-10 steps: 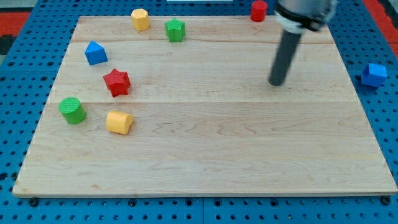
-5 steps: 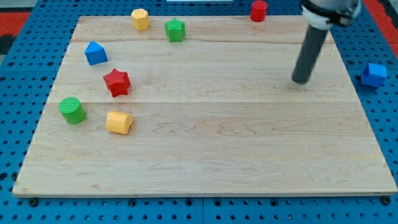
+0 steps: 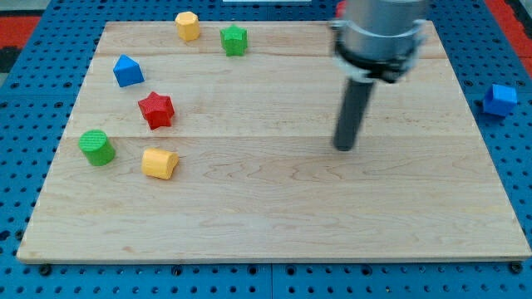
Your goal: Place the red star in between the green circle and the blue triangle
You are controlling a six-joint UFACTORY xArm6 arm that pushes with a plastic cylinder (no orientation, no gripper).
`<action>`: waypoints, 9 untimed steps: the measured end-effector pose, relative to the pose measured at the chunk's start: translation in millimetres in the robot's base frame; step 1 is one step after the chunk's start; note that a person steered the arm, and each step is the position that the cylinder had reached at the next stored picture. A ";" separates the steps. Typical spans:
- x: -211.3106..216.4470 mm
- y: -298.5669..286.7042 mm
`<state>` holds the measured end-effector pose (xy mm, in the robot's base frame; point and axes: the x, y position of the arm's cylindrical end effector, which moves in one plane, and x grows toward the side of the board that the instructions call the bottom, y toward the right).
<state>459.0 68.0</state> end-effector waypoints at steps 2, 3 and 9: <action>-138.5 -81.2; -201.5 27.1; -50.1 -201.2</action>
